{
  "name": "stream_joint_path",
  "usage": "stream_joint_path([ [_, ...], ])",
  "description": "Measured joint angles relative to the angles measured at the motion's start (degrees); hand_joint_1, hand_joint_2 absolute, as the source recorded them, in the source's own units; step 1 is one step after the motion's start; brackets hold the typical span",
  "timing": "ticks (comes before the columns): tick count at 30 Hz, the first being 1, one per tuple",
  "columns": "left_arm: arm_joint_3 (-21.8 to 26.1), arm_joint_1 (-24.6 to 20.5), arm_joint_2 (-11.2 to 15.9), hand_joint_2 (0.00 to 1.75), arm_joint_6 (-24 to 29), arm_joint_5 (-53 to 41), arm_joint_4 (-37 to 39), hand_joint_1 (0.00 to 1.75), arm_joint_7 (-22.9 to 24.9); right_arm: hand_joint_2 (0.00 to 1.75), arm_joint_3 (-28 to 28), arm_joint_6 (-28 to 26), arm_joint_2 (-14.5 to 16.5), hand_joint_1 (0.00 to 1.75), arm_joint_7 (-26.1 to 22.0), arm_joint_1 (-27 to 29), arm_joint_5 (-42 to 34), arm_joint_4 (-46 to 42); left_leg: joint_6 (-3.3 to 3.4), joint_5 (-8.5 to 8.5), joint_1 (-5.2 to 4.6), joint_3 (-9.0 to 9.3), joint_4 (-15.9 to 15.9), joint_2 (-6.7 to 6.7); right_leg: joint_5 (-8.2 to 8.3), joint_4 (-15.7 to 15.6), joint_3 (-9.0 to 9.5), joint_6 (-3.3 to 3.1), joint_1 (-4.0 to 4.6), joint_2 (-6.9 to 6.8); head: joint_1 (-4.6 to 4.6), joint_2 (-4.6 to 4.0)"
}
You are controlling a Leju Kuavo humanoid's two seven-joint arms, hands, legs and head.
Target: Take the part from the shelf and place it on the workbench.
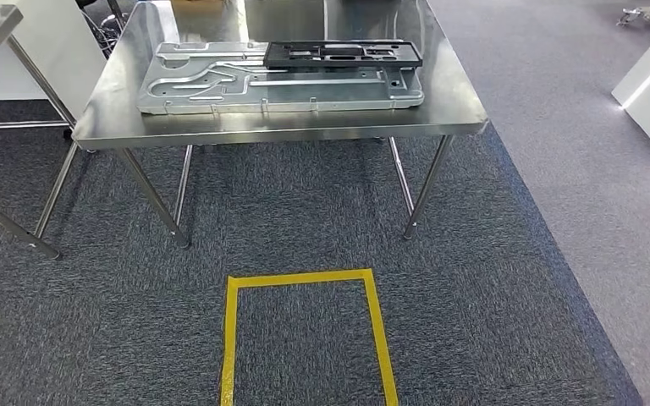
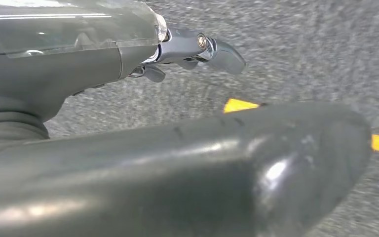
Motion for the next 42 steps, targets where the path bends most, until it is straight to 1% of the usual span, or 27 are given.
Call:
stream_joint_path([
  [1,-0.01,-0.06,-0.02,0.0,0.02,-0.04,0.0,0.0,0.15,0.0,0.02,0.13,0.01,0.0,-0.16,-0.09,0.12,0.0,-0.21,0.48,0.03,-1.27,0.69,0.02,1.78,-2.14,2.27,0.03,-0.07,0.0,-0.01,0.0],
  [2,-0.01,-0.1,-0.03,0.0,0.03,-0.12,0.0,0.0,0.25,0.0,0.04,0.26,0.01,0.0,-0.33,-0.2,0.23,0.0,-0.44,0.85,0.03,-2.39,1.4,0.02,2.44,-5.5,5.18,-0.03,-0.13,0.02,-0.01,0.0],
  [4,-0.08,-0.22,-0.05,0.0,0.07,-0.37,0.0,0.0,0.47,0.0,0.13,0.63,0.01,0.0,-0.88,-0.55,0.47,-0.01,-1.01,1.52,-0.12,-3.96,2.75,0.02,0.58,-13.67,10.91,-0.53,0.01,0.11,-0.02,0.0],
  [5,-0.12,-0.3,-0.05,0.0,0.12,-0.54,0.0,0.0,0.6,0.0,0.18,0.81,0.01,0.0,-1.21,-0.75,0.55,-0.01,-1.34,1.96,-0.22,-4.38,3.05,0.04,-0.63,-16.23,12.35,-0.95,0.14,0.18,-0.02,0.0],
  [6,-0.18,-0.39,-0.03,0.0,0.19,-0.7,0.0,0.0,0.75,0.0,0.23,1.0,0.01,0.0,-1.54,-0.93,0.6,-0.01,-1.7,2.52,-0.31,-4.69,3.16,0.06,-1.18,-17.63,12.78,-1.45,0.26,0.23,-0.02,0.0],
  [8,-0.27,-0.45,0.05,0.0,0.34,-0.95,0.0,0.0,1.1,0.0,0.28,1.3,-0.04,0.0,-2.06,-1.18,0.62,0.04,-2.43,2.37,-0.15,-5.39,3.47,-0.1,-0.33,-17.67,11.67,-2.55,0.18,0.08,-0.01,0.0],
  [10,-0.36,-0.26,0.1,0.0,0.43,-1.08,0.0,0.0,1.32,0.0,0.31,1.43,-0.32,0.0,-2.43,-1.3,0.66,0.09,-3.05,-1.92,0.12,-6.64,6.82,-0.46,0.99,-17.69,10.32,-3.49,0.13,-0.22,0.0,0.0],
  [12,-0.42,-0.1,0.06,0.0,0.48,-1.21,0.0,0.0,1.35,0.0,0.33,1.43,-0.89,0.0,-2.7,-1.33,0.7,0.14,-3.43,-7.57,0.22,-8.08,13.75,-0.67,2.27,-17.58,8.77,-3.9,0.35,-0.34,-0.01,0.0],
  [13,-0.45,-0.09,0.05,0.0,0.5,-1.26,0.0,0.0,1.33,0.0,0.34,1.43,-1.2,0.0,-2.78,-1.31,0.71,0.21,-3.5,-8.82,0.23,-8.4,17.01,-0.7,2.9,-17.46,7.88,-3.95,0.48,-0.37,-0.01,0.0],
  [14,-0.5,-0.1,0.05,0.0,0.51,-1.31,0.0,0.0,1.31,0.0,0.35,1.43,-1.45,0.0,-2.84,-1.29,0.71,0.3,-3.44,-8.65,0.23,-8.08,18.95,-0.71,3.5,-17.3,6.96,-3.98,0.62,-0.39,-0.02,0.0],
  [15,-0.58,-0.11,0.04,0.0,0.51,-1.36,0.0,0.0,1.3,0.0,0.35,1.43,-1.64,0.0,-2.88,-1.28,0.71,0.37,-3.23,-7.38,0.2,-6.94,19.06,-0.72,4.06,-17.11,6.05,-3.98,0.78,-0.39,-0.02,0.0],
  [17,-0.84,-0.18,0.06,0.0,0.51,-1.43,-0.01,0.0,1.29,0.0,0.36,1.43,-1.84,0.0,-2.96,-1.3,0.73,0.46,-2.24,-4.57,-0.04,-1.73,13.47,-0.77,5.14,-16.8,4.49,-3.94,1.07,-0.33,-0.02,0.0],
  [19,-1.1,-0.41,0.08,0.0,0.51,-1.49,-0.01,0.0,1.25,0.0,0.39,1.43,-1.92,0.0,-3.02,-1.3,0.76,0.58,-1.12,-4.66,-0.59,5.03,4.14,-0.8,6.15,-16.64,3.6,-3.62,1.33,-0.3,-0.01,0.0],
  [21,-1.21,-0.59,0.08,0.0,0.51,-1.54,0.0,0.0,1.19,0.0,0.42,1.43,-2.0,0.0,-3.03,-1.26,0.78,0.71,-0.6,-5.57,-1.07,7.95,-0.94,-0.79,7.27,-16.67,3.02,-3.05,1.31,-0.41,-0.01,0.0],
  [23,-1.24,-0.53,0.01,0.0,0.51,-1.55,0.01,0.0,1.19,0.0,0.42,1.43,-2.03,0.0,-3.03,-1.21,0.77,0.76,-0.25,-4.66,-0.95,7.26,-1.77,-0.64,7.58,-16.57,2.4,-2.4,1.16,-0.35,-0.02,0.0],
  [24,-1.26,-0.47,-0.04,0.0,0.51,-1.56,0.01,0.0,1.2,0.0,0.42,1.42,-2.03,0.0,-3.03,-1.17,0.77,0.77,0.08,-3.94,-0.82,6.7,-1.99,-0.52,6.39,-15.77,1.94,-2.08,1.11,-0.24,-0.01,0.0],
  [27,-1.32,-0.43,-0.11,0.0,0.51,-1.55,0.02,0.0,1.22,0.0,0.42,1.42,-1.92,0.0,-3.04,-1.1,0.78,0.82,0.67,-1.96,-0.65,4.25,-1.84,-0.3,-1.58,-7.23,-0.54,-1.31,0.76,0.03,0.0,0.0],
  [28,-1.32,-0.43,-0.12,0.0,0.51,-1.55,0.02,0.0,1.22,0.0,0.42,1.44,-1.8,0.0,-3.07,-1.1,0.78,0.84,0.62,-1.36,-0.65,3.24,-1.52,-0.26,-3.19,-3.68,-1.2,-1.07,0.61,0.04,0.0,0.0],
  [29,-1.32,-0.44,-0.13,0.0,0.5,-1.55,0.02,0.0,1.22,0.0,0.42,1.49,-1.69,0.0,-3.15,-1.12,0.8,0.85,0.5,-0.79,-0.61,2.14,-1.11,-0.21,-3.3,-1.28,-1.27,-0.83,0.45,0.04,0.0,0.0],
  [30,-1.32,-0.46,-0.13,0.0,0.5,-1.56,0.02,0.0,1.22,0.0,0.42,1.55,-1.6,0.0,-3.26,-1.16,0.85,0.86,0.32,-0.27,-0.54,0.97,-0.6,-0.16,-2.14,-0.5,-0.57,-0.6,0.29,0.04,0.0,0.0],
  [32,-1.33,-0.54,-0.12,0.0,0.49,-1.57,0.02,0.0,1.22,0.0,0.42,1.71,-1.57,0.0,-3.47,-1.36,1.0,0.85,-0.17,0.55,-0.32,-1.41,0.74,-0.13,1.02,-4.73,3.77,-0.25,-0.08,0.03,0.0,0.0],
  [33,-1.34,-0.59,-0.11,0.0,0.49,-1.59,0.01,0.0,1.23,0.0,0.42,1.79,-1.57,0.0,-3.52,-1.52,1.08,0.85,-0.45,0.81,-0.3,-2.49,1.52,-0.14,1.3,-8.87,6.89,-0.2,-0.17,0.05,0.0,0.0],
  [35,-1.38,-0.7,-0.1,0.0,0.46,-1.62,0.01,0.0,1.3,0.0,0.43,2.0,-1.57,0.0,-3.61,-1.82,1.25,0.85,-1.14,1.34,-0.37,-3.87,2.65,-0.15,-0.24,-15.74,11.38,-0.89,-0.1,0.11,0.0,0.0],
  [36,-1.39,-0.72,-0.1,0.0,0.45,-1.65,0.01,0.0,1.37,0.0,0.44,2.1,-1.57,0.0,-3.66,-1.89,1.3,0.86,-1.52,1.71,-0.41,-4.16,2.83,-0.14,-0.9,-17.26,12.1,-1.43,0.07,0.14,-0.01,0.0],
  [38,-1.39,-0.7,-0.03,0.0,0.45,-1.73,0.01,0.0,1.62,0.0,0.44,2.38,-1.58,0.0,-3.76,-1.88,1.35,0.89,-2.32,2.17,-0.23,-4.41,2.9,-0.23,-0.46,-17.59,11.73,-2.6,0.11,0.04,-0.01,0.0],
  [40,-1.39,-0.57,0.06,0.0,0.45,-1.81,0.01,0.0,1.95,0.0,0.44,2.57,-1.78,0.0,-3.82,-1.89,1.35,0.93,-3.07,-0.4,0.06,-5.43,5.27,-0.52,0.51,-17.68,11.03,-3.58,0.04,-0.19,-0.01,0.0],
  [42,-1.39,-0.48,0.14,0.0,0.45,-1.88,0.02,0.0,2.17,0.0,0.44,2.79,-2.15,0.0,-3.84,-1.92,1.35,0.95,-3.62,-5.4,0.27,-7.52,11.68,-0.72,1.35,-17.64,10.02,-4.07,0.11,-0.36,-0.01,0.0],
])
